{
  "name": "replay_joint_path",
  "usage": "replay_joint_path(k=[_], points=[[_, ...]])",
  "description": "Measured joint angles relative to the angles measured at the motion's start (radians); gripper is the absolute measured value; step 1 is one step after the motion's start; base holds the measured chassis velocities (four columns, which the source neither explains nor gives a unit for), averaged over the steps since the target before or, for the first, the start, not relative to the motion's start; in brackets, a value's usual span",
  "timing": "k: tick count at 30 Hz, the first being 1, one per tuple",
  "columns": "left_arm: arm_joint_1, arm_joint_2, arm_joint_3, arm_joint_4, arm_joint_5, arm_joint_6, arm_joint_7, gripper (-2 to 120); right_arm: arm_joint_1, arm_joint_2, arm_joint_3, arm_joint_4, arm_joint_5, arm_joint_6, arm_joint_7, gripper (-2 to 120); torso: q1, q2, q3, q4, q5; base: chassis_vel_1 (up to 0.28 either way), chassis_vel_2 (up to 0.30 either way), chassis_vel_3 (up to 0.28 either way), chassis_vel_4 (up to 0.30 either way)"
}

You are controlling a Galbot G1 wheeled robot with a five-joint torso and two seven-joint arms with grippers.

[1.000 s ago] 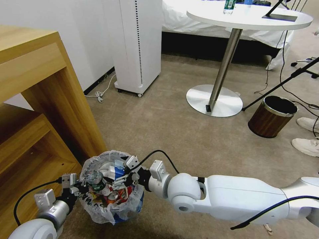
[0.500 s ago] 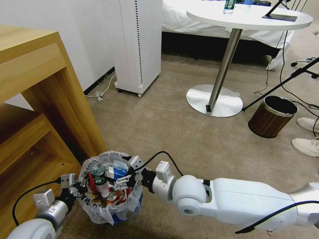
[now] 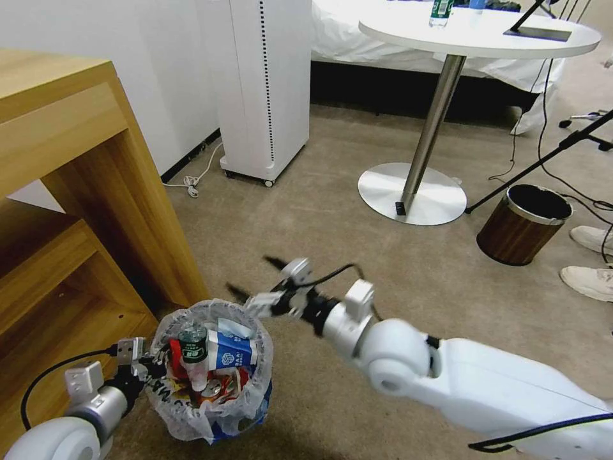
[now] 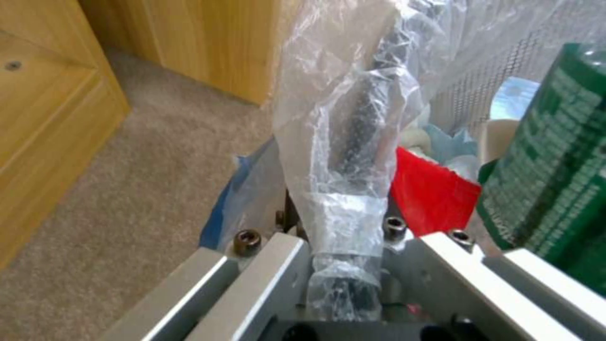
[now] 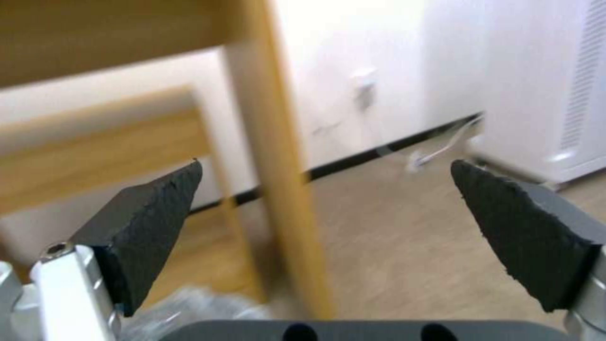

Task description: Pick up the trash bin and place the garbage on the floor into it.

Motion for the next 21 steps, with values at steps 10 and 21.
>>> replay_joint_path(k=[10,21], points=[[-0.059,0.122,0.034,0.078,-0.161,0.049,-0.088,1,-0.187,-0.097,0.294,0.040,0.000,0.011,-0.005,100,0.000,0.000,0.000,-0.0002,0.0000,0.000,0.000,0.000,0.000],[-0.081,0.149,0.064,0.158,-0.223,0.055,-0.115,1,-0.303,-0.099,0.422,0.048,-0.007,0.018,-0.008,100,0.000,0.000,0.000,-0.0001,0.0000,0.000,0.000,0.000,0.000]])
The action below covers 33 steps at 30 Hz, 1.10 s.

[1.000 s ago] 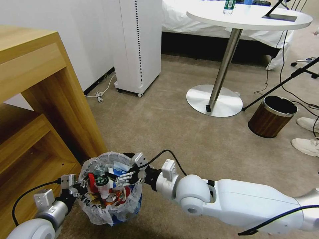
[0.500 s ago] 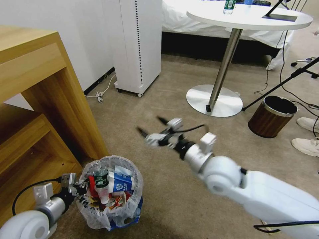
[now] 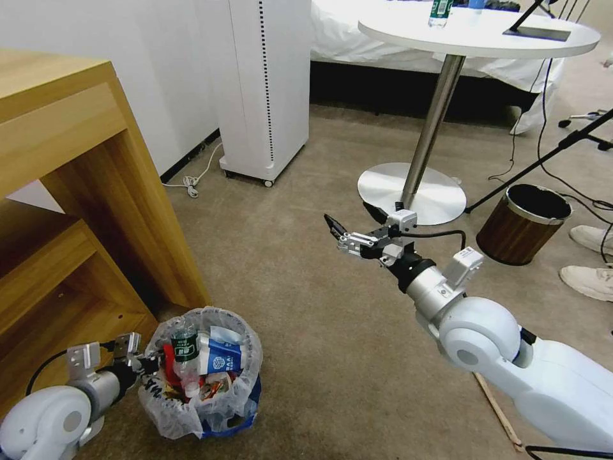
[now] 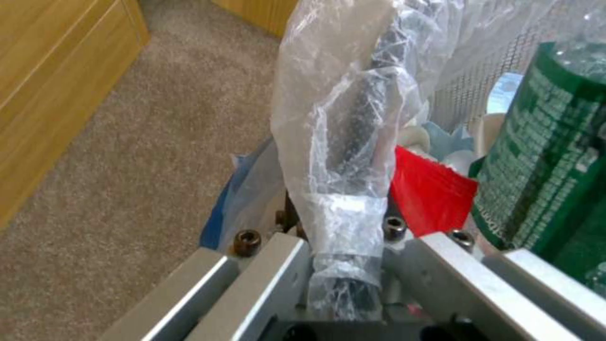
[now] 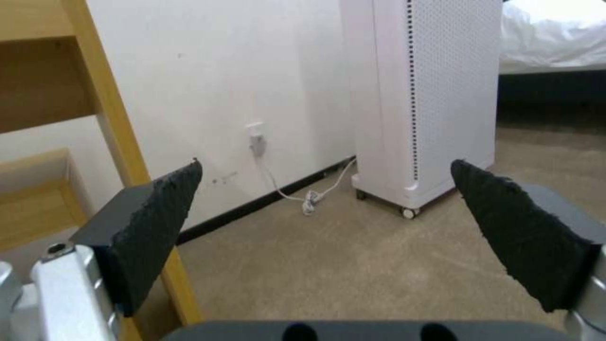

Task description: Pick up the trash bin and place the garbage on the floor into it.

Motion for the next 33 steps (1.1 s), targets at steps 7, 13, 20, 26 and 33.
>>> replay_joint_path(k=[7,13,20,26,33], points=[[0.019,-0.022,-0.004,-0.002,-0.003,0.005,-0.006,1,-0.008,0.023,-0.007,-0.014,-0.013,0.006,-0.001,100,0.000,0.000,0.000,0.0001,0.0003,0.000,0.000,0.000,0.000],[0.021,-0.033,-0.006,-0.006,0.012,0.001,0.004,6,-0.029,0.025,-0.010,-0.025,-0.033,0.019,-0.006,100,0.000,0.000,0.000,0.0001,0.0000,0.000,0.000,0.000,0.000],[0.032,-0.042,-0.016,-0.025,0.045,-0.018,0.028,29,-0.045,0.031,-0.005,-0.037,-0.046,0.030,-0.012,100,0.000,0.000,0.000,0.0000,-0.0002,0.000,0.000,0.000,0.000],[0.036,-0.044,-0.024,-0.036,0.066,-0.025,0.037,46,-0.045,0.040,-0.007,-0.043,-0.050,0.032,-0.013,100,0.000,0.000,0.000,0.0000,-0.0001,0.000,0.000,0.000,0.000],[0.045,-0.046,-0.031,-0.046,0.102,-0.039,0.049,76,-0.049,0.050,-0.009,-0.047,-0.058,0.036,-0.016,100,0.000,0.000,0.000,0.0000,-0.0001,0.000,0.000,0.000,0.000]])
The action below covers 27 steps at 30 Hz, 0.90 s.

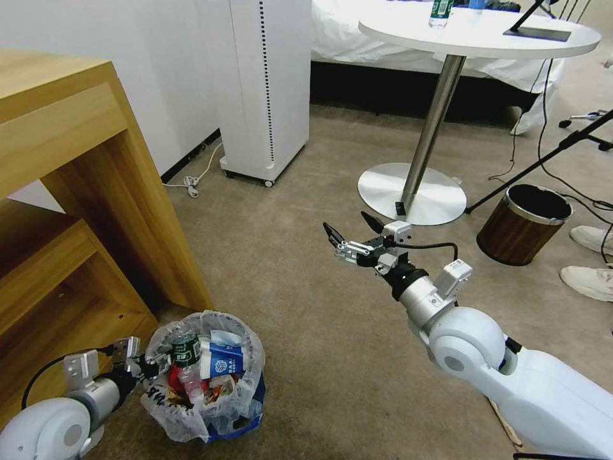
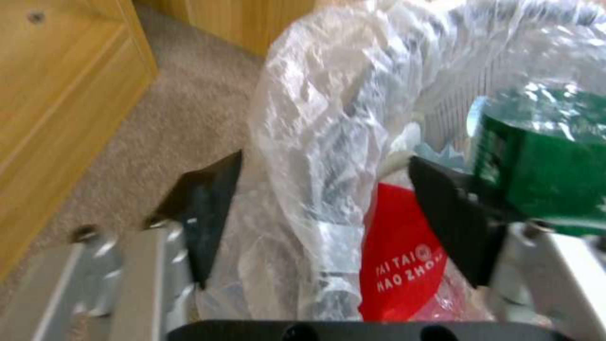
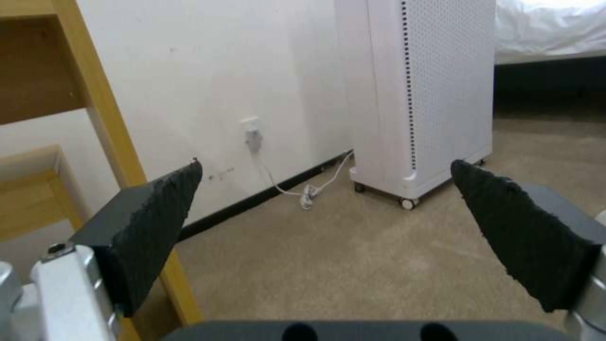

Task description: Pick up the trash bin and place the garbage on the floor into it.

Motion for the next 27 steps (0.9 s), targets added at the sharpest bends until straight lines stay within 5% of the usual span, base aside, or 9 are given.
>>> replay_joint_path(k=[8,19,27], points=[[0.012,-0.025,-0.032,-0.034,0.102,-0.047,0.013,99,-0.018,0.014,0.014,-0.003,-0.012,0.005,-0.001,100,0.000,0.000,0.000,0.0000,0.0000,0.000,0.000,0.000,0.000],[0.000,-0.095,-0.047,-0.054,0.240,-0.190,0.030,100,-0.071,0.034,0.060,-0.006,-0.032,0.029,-0.014,100,0.000,0.000,0.000,0.0000,0.0000,0.000,0.000,0.000,0.000],[0.010,-0.170,-0.064,-0.137,0.350,-0.290,0.051,100,-0.170,0.095,0.259,-0.035,-0.100,0.103,-0.006,100,0.000,0.000,0.000,0.0000,0.0002,0.000,0.000,0.000,0.000]])
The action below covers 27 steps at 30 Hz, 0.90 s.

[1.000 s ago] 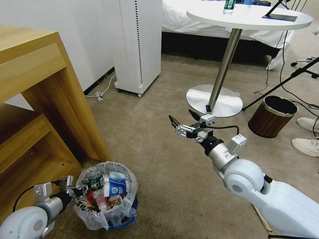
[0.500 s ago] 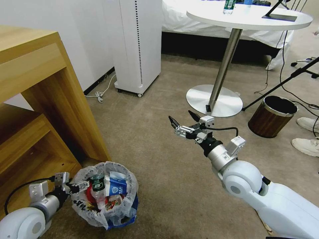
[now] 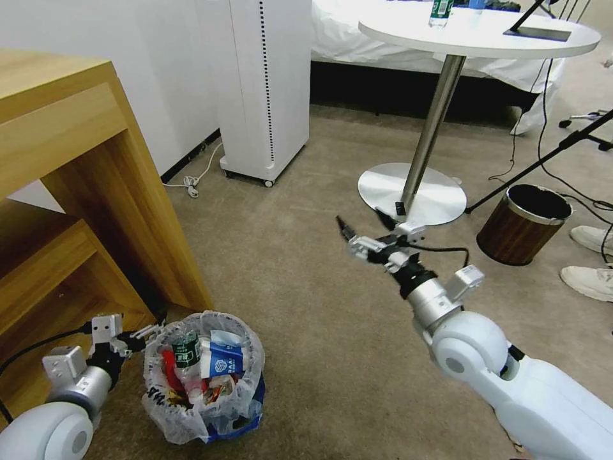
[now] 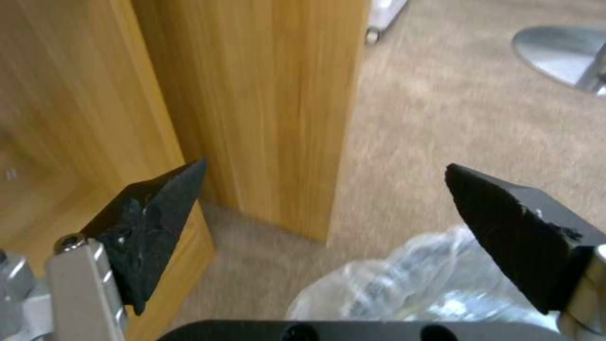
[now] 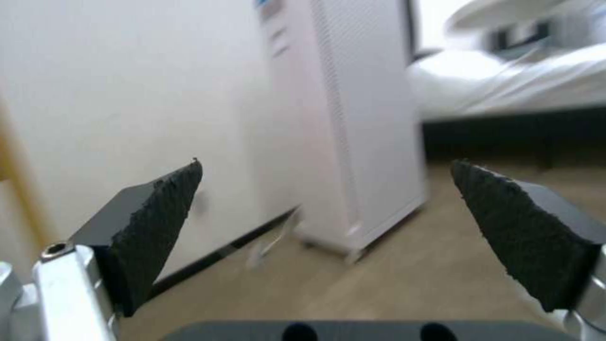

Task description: Pick up the trash bin and place the garbage on the floor into it.

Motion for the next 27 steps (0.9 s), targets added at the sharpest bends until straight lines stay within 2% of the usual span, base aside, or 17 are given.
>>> replay_joint_path(k=[2,3,4,5,6,8,9,12,17,19,21,22,25,27], points=[[0.002,-0.019,0.000,-0.019,0.044,-0.037,0.003,100,-0.058,0.025,0.120,-0.008,-0.034,0.022,0.005,100,0.000,0.000,0.000,0.0001,0.0001,0.000,0.000,0.000,0.000],[0.002,-0.019,0.000,-0.019,0.044,-0.037,0.003,100,-0.058,0.025,0.120,-0.008,-0.034,0.022,0.005,100,0.000,0.000,0.000,0.0001,0.0001,0.000,0.000,0.000,0.000],[0.002,-0.023,0.002,-0.022,0.052,-0.046,0.004,100,-0.078,0.033,0.162,-0.010,-0.052,0.031,0.002,100,0.000,0.000,0.000,0.0000,0.0000,0.000,0.000,0.000,0.000],[0.002,-0.027,0.004,-0.024,0.064,-0.062,0.006,100,-0.112,0.049,0.238,-0.019,-0.095,0.053,-0.015,100,0.000,0.000,0.000,-0.0001,-0.0001,0.000,0.000,0.000,0.000],[0.002,-0.027,0.004,-0.024,0.064,-0.062,0.006,100,-0.112,0.049,0.238,-0.019,-0.095,0.053,-0.015,100,0.000,0.000,0.000,-0.0001,-0.0001,0.000,0.000,0.000,0.000],[0.000,-0.028,0.003,-0.022,0.077,-0.082,0.012,100,-0.167,0.077,0.334,-0.026,-0.130,0.083,-0.036,100,0.000,0.000,0.000,-0.0001,0.0000,0.000,0.000,0.000,0.000],[0.000,-0.028,0.003,-0.022,0.077,-0.082,0.012,100,-0.167,0.077,0.334,-0.026,-0.130,0.083,-0.036,100,0.000,0.000,0.000,-0.0001,0.0000,0.000,0.000,0.000,0.000],[-0.005,-0.006,-0.003,-0.002,0.080,-0.116,0.028,100,-0.256,0.127,0.469,-0.026,-0.164,0.126,-0.071,100,0.000,0.000,0.000,-0.0001,-0.0001,0.000,0.000,0.000,0.000],[-0.019,0.006,0.006,0.005,0.088,-0.137,0.031,100,-0.339,0.203,0.566,-0.029,-0.209,0.158,-0.082,100,0.000,0.000,0.000,-0.0001,-0.0002,0.000,0.000,0.000,0.000],[-0.021,0.006,0.009,0.004,0.093,-0.139,0.031,100,-0.353,0.219,0.575,-0.030,-0.222,0.164,-0.083,100,0.000,0.000,0.000,-0.0001,-0.0004,0.000,0.000,0.000,0.000],[-0.025,0.003,0.018,-0.002,0.102,-0.139,0.032,100,-0.386,0.283,0.590,-0.035,-0.264,0.180,-0.086,100,0.000,0.000,0.000,-0.0002,-0.0002,0.000,0.000,0.000,0.000],[-0.025,0.003,0.018,-0.002,0.102,-0.139,0.032,100,-0.386,0.283,0.590,-0.035,-0.264,0.180,-0.086,100,0.000,0.000,0.000,-0.0002,-0.0002,0.000,0.000,0.000,0.000],[-0.017,-0.007,0.022,-0.003,0.120,-0.139,0.036,100,-0.416,0.363,0.591,-0.039,-0.326,0.188,-0.085,100,0.000,0.000,0.000,-0.0001,-0.0002,0.000,0.000,0.000,0.000],[-0.014,-0.010,0.021,-0.001,0.130,-0.139,0.042,100,-0.425,0.384,0.589,-0.040,-0.348,0.187,-0.083,100,0.000,0.000,0.000,-0.0001,-0.0002,0.000,0.000,0.000,0.000]])
